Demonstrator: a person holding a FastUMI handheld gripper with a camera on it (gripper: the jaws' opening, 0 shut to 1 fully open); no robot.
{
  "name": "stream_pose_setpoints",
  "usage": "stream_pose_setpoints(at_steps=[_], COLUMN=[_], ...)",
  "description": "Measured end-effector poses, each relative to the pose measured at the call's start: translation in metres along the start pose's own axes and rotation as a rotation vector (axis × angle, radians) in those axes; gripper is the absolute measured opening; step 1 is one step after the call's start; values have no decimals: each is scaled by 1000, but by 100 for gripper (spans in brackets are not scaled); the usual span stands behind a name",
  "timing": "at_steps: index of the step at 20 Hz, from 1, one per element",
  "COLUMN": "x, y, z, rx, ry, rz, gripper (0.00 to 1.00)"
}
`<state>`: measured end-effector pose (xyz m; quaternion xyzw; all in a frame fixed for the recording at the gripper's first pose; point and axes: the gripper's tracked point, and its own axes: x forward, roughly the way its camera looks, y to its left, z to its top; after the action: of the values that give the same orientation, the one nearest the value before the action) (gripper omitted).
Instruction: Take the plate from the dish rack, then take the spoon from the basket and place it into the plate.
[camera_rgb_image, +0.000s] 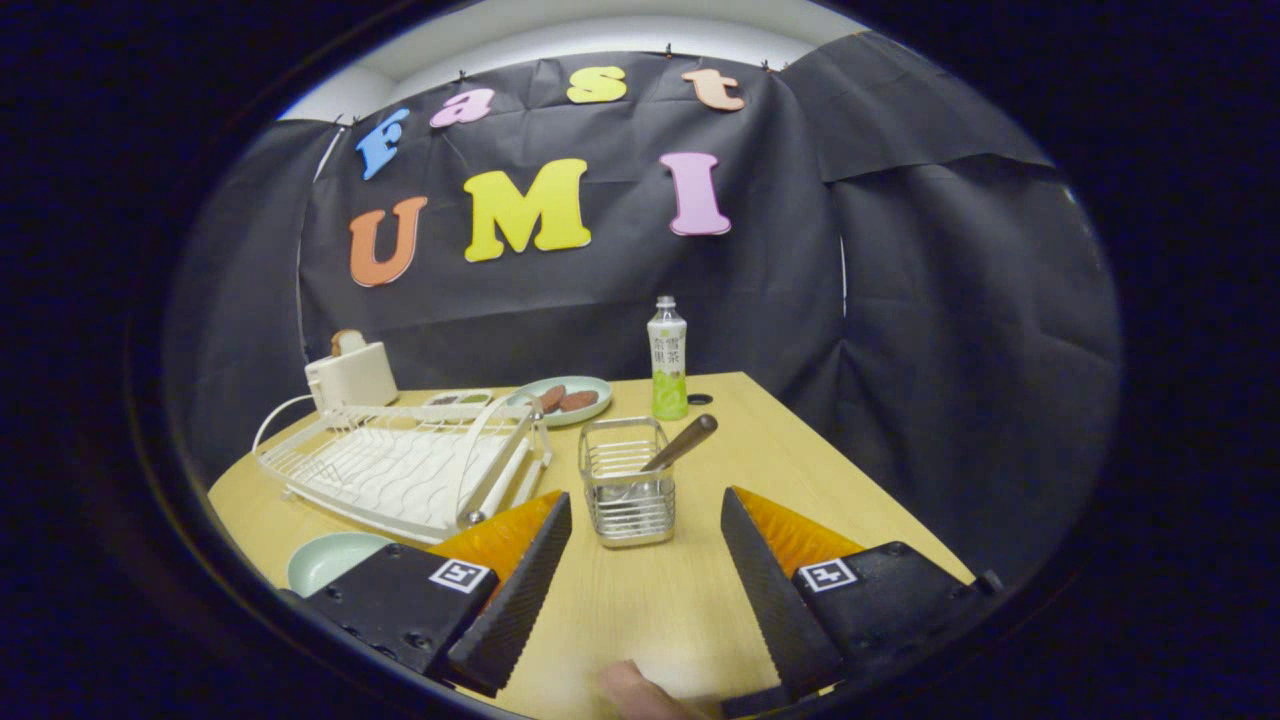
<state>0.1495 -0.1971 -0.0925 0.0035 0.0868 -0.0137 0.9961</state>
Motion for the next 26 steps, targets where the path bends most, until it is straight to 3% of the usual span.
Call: stream_pose_setpoints(at_steps=[3, 7, 11, 15, 19, 20, 26], x=[28, 53, 62, 68, 70, 70, 69], y=[-14, -11, 3, 19, 30, 36, 39], z=[18, 23, 39, 36, 31, 32, 54], rx=[33, 2, -11, -30, -61, -76, -105], ry=[-66, -56, -114, -96, -57, -49, -66], rz=[19, 43, 67, 79, 73, 81, 40], gripper=[96, 96, 89, 56, 33, 24, 20])
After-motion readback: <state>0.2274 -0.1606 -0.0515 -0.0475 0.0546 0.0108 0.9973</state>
